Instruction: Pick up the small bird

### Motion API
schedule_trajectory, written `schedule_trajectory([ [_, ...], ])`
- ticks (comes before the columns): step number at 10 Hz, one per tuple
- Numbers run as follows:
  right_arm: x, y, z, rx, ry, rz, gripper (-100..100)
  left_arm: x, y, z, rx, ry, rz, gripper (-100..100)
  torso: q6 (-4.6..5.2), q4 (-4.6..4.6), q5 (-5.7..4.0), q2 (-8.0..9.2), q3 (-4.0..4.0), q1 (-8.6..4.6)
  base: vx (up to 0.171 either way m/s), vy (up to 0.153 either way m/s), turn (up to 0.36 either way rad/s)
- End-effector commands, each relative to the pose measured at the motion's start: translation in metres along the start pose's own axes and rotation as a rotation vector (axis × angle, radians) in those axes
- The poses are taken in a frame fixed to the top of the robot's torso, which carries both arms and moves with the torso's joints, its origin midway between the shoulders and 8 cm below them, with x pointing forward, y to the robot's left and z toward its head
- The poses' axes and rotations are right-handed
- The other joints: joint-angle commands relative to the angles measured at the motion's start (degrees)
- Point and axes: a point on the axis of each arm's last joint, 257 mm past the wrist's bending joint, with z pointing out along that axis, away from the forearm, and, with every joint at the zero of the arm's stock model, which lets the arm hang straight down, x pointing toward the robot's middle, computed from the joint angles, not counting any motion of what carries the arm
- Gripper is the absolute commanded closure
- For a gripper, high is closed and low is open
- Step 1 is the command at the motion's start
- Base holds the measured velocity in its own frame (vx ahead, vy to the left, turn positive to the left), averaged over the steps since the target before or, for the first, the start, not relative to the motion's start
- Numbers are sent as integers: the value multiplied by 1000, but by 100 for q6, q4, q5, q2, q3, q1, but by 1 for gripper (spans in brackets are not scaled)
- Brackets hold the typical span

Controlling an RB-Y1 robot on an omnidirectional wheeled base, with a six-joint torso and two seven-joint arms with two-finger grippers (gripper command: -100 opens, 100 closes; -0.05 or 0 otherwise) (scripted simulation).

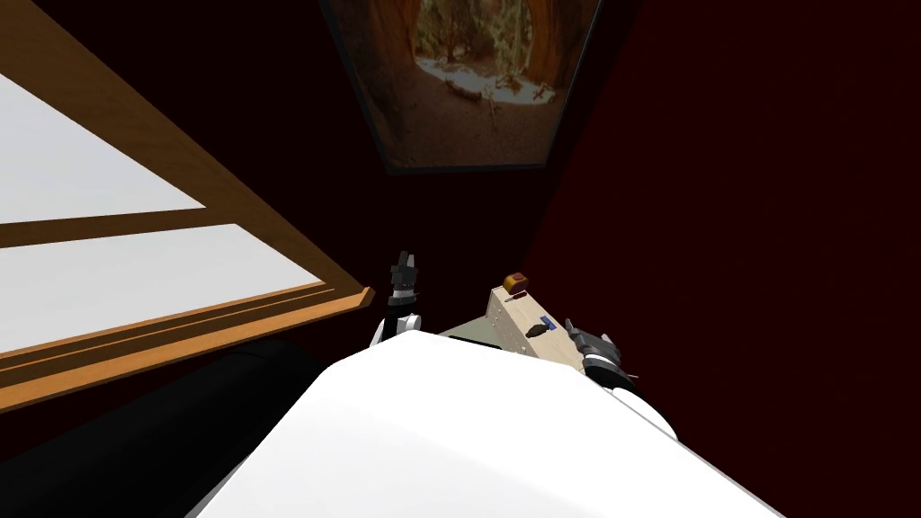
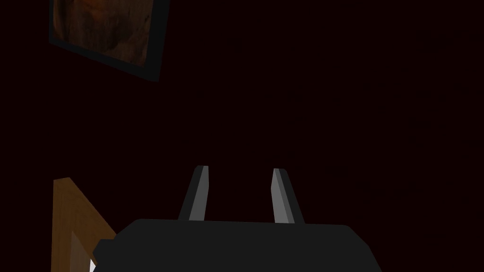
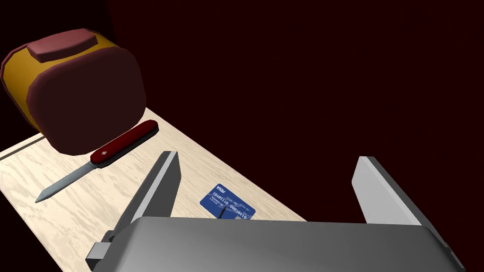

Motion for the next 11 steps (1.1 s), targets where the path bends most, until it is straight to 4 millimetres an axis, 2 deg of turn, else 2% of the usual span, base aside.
schedule_trajectory([
  [1,-4,0,-1,0,-9,34,-100,0,0,0,0,0,0,0,0,0,0,0,0,0,-1,-23,2],
  [2,-22,7,-1,-9,-48,74,-100,0,0,0,0,0,0,0,2,0,0,1,0,3,-1,-30,204],
  [4,-23,7,-1,-11,-52,111,-100,0,0,0,0,0,0,0,0,0,-1,0,0,-2,0,-27,82],
  [5,-41,14,-3,-21,-88,140,-100,0,0,0,0,0,0,0,2,0,0,0,0,3,-4,-19,207],
  [7,-43,14,-3,-24,-93,194,-100,0,0,0,0,0,0,0,0,0,0,0,0,1,0,-25,79],
  [8,-61,20,-5,-36,-127,231,-100,0,0,0,0,0,0,0,3,0,1,-1,0,3,2,-27,219],
  [10,-62,20,-5,-39,-131,273,-100,0,0,0,0,0,0,0,2,0,0,-1,-1,-2,0,-27,58],
  [11,-79,25,-7,-53,-162,310,-100,0,0,0,0,0,0,0,3,0,1,-1,-1,4,1,-25,208],
])
